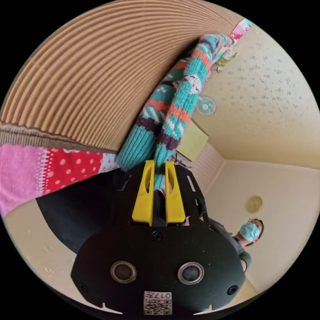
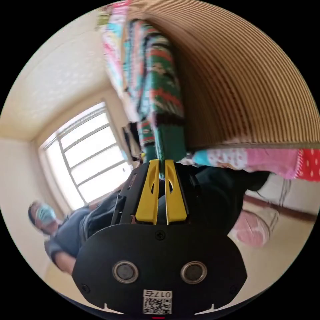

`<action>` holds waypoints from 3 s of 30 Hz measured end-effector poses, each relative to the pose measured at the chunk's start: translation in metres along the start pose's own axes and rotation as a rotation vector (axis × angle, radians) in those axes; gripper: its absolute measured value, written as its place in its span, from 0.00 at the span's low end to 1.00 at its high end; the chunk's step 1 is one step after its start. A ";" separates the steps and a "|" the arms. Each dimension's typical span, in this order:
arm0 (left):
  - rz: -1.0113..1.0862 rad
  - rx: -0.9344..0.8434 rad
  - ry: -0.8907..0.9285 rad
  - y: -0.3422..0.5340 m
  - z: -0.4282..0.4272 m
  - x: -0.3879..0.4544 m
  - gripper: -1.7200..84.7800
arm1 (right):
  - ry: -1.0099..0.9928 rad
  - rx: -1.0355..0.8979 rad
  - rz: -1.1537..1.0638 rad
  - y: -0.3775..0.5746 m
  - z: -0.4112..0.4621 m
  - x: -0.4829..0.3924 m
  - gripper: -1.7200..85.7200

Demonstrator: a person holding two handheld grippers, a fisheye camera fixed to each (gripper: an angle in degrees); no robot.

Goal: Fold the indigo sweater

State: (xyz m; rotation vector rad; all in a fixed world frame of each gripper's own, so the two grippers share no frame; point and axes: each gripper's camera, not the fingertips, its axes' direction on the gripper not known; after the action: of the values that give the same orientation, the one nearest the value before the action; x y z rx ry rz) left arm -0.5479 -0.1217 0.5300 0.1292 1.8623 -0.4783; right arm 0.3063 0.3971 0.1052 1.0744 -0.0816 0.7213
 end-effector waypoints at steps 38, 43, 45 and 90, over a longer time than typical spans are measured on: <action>-0.121 0.525 -0.618 -0.132 -0.056 0.041 0.20 | 0.209 0.044 0.142 -0.078 0.040 0.006 0.02; 0.117 0.259 -0.336 -0.151 -0.033 0.053 0.11 | 0.034 0.149 0.204 -0.071 0.032 0.026 0.02; 0.276 0.174 -0.274 -0.156 -0.006 0.081 0.10 | -0.026 0.215 0.219 -0.066 0.025 0.032 0.02; 0.113 0.080 -1.283 -0.162 0.146 0.081 0.16 | 0.373 -0.287 0.049 -0.187 0.118 -0.034 0.23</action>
State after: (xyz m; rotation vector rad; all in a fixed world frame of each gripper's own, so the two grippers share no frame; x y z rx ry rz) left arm -0.4990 -0.3376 0.4585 -0.0303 0.5761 -0.3985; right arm 0.4199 0.2319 0.0060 0.6542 0.1061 0.9137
